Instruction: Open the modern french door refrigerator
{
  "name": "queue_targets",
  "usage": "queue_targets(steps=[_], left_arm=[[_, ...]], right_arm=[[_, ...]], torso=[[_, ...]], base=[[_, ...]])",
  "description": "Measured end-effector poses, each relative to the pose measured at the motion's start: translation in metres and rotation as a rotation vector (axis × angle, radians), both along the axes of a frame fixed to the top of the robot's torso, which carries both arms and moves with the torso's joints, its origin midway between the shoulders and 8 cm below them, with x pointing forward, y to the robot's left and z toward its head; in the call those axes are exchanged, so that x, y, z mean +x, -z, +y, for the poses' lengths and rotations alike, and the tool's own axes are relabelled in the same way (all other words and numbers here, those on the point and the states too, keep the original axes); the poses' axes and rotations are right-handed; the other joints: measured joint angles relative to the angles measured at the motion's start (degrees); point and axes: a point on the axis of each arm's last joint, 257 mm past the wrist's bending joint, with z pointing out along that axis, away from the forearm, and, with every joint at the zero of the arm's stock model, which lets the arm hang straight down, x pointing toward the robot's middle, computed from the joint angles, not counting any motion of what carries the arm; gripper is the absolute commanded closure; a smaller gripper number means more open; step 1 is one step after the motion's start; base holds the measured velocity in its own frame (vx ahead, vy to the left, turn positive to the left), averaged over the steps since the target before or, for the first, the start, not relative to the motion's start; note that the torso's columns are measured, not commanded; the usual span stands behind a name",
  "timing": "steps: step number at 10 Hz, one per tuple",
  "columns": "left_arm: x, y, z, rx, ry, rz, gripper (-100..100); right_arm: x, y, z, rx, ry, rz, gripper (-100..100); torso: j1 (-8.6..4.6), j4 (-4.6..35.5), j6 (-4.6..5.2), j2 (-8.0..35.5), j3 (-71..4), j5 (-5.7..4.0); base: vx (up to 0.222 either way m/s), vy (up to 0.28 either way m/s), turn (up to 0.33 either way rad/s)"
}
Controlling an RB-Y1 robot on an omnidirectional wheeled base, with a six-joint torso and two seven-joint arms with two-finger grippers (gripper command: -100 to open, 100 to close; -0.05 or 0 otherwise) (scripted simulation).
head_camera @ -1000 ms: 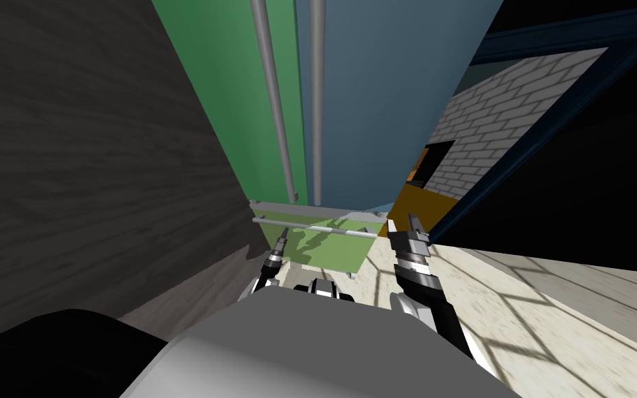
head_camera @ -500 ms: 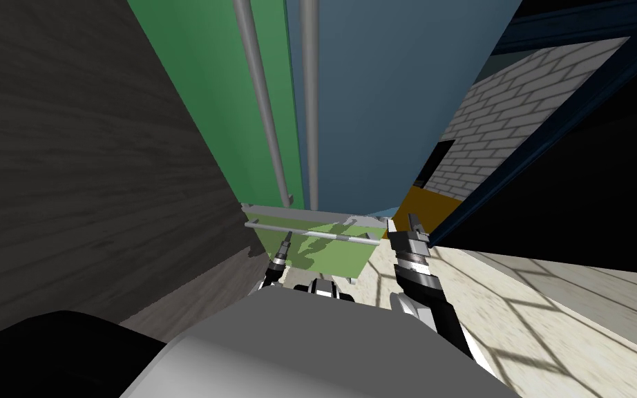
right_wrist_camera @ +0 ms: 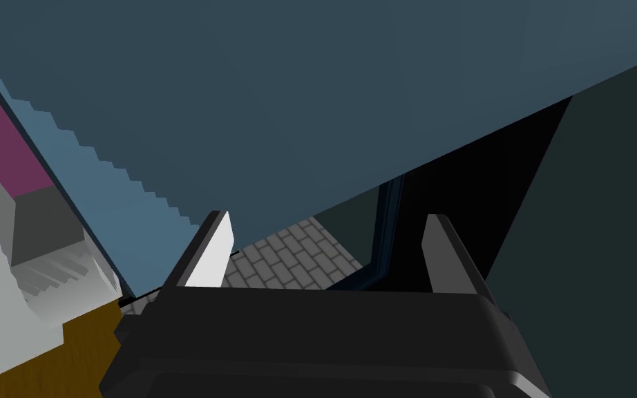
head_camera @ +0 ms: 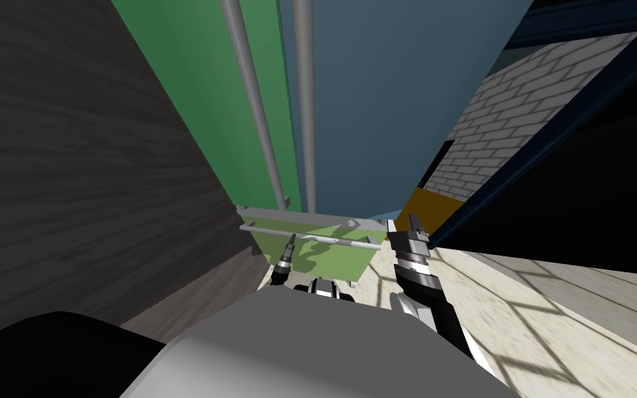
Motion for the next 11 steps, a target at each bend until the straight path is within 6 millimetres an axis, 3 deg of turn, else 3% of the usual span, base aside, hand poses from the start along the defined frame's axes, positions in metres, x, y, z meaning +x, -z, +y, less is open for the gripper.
queue_targets(steps=[4,5,9,11], left_arm=[[0.02,-0.012,0.001,-0.001,0.003,-0.003,-100],[0.021,-0.012,0.001,-0.001,0.003,0.0,100],[0.006,-0.01,-0.001,-0.004,0.005,-0.029,100],[0.01,-0.016,-0.002,-0.004,0.01,-0.041,100]], right_arm=[[0.0,0.0,0.0,0.0,0.0,0.0,0],[0.0,0.0,0.0,0.0,0.0,0.0,0],[0.0,0.0,0.0,0.0,0.0,0.0,0],[0.0,0.0,0.0,0.0,0.0,0.0,0]], torso=[[-0.03,0.0,0.0,-0.1,0.0,-0.01],[0.0,0.0,0.0,-0.1,0.0,0.0],[0.3,-0.6,-0.01,-0.7,-0.3,0.28],[0.16,-0.3,-0.05,-0.2,-0.1,0.15]], base=[[0.0,-0.008,0.009],[0.004,0.007,-0.01],[-0.004,0.005,-0.008],[-0.131,-0.004,0.028]])
